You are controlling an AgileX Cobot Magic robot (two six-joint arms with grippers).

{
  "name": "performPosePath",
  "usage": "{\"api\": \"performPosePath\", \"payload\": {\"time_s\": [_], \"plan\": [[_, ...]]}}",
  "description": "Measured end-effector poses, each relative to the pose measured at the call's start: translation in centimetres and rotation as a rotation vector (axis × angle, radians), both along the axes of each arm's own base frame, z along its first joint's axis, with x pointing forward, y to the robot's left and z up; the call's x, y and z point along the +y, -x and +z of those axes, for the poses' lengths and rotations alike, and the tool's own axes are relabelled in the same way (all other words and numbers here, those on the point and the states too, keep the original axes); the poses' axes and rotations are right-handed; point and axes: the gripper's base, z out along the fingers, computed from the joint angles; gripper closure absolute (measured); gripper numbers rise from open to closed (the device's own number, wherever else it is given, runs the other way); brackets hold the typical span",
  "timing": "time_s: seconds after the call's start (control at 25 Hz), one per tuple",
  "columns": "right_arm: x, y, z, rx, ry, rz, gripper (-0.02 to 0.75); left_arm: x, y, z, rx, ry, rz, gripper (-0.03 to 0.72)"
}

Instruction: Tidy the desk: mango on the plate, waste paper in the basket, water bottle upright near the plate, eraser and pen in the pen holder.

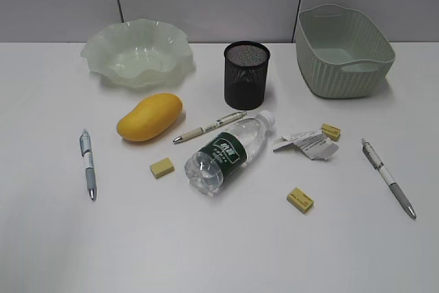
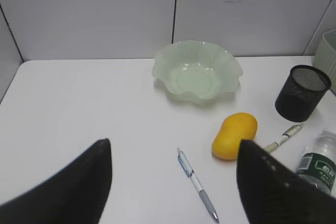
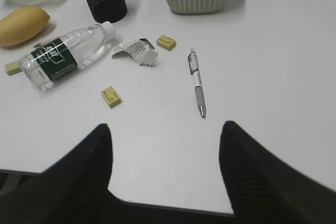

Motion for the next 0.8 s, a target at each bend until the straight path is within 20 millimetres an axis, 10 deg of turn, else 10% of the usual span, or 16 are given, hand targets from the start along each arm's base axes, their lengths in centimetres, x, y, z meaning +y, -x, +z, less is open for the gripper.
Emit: {"api": "performPosePath", "payload": {"time_s": [0.28, 0.8], "plan": [[0.0, 0.0, 0.0, 0.0, 0.0, 0.0, 0.23, -0.9, -6.7, 0.8, 0.133, 0.027, -0.065, 0.126], [0.0, 0.0, 0.0, 0.0, 0.001, -0.001, 0.23, -7.8, -17.3, -9.4, 0.501, -0.181, -0.358, 0.121]]}}
